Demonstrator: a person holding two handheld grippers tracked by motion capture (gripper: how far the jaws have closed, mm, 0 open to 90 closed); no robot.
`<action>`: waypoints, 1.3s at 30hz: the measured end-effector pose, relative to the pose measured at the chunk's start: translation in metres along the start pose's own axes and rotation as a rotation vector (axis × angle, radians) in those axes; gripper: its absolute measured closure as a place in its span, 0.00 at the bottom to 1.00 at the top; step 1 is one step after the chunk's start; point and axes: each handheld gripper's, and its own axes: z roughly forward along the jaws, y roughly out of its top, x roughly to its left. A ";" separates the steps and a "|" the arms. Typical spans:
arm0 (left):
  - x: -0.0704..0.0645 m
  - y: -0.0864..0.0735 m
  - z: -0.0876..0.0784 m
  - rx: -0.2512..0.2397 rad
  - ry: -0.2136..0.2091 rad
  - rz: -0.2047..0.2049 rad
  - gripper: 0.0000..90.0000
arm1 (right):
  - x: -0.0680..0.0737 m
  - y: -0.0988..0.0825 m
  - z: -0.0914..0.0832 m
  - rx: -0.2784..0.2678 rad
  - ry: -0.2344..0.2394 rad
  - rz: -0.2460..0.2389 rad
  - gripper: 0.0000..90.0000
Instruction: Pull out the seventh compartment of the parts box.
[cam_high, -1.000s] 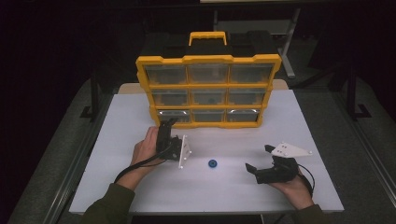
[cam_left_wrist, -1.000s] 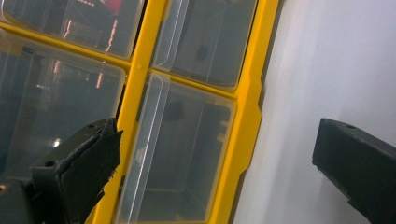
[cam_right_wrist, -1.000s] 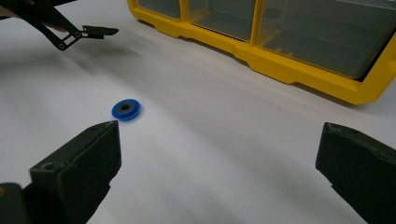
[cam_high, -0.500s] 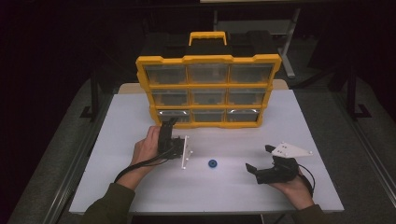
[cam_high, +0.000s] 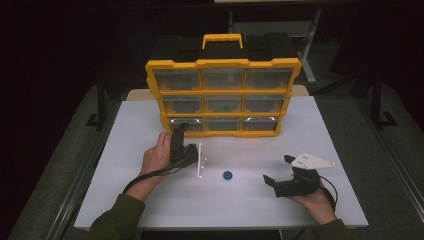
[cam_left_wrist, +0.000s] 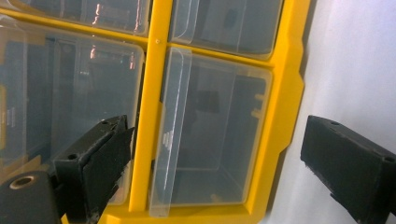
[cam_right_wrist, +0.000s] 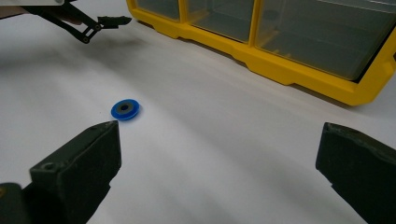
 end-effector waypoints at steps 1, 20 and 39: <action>0.000 0.000 0.001 -0.002 0.003 -0.003 0.09 | 0.000 0.000 0.000 0.000 0.000 0.000 0.00; 0.001 0.000 0.015 0.058 0.074 0.027 0.15 | 0.000 0.000 0.001 -0.001 -0.003 -0.004 0.00; 0.002 -0.006 0.020 0.097 0.134 0.042 0.19 | 0.000 0.000 0.001 -0.002 -0.003 0.000 0.00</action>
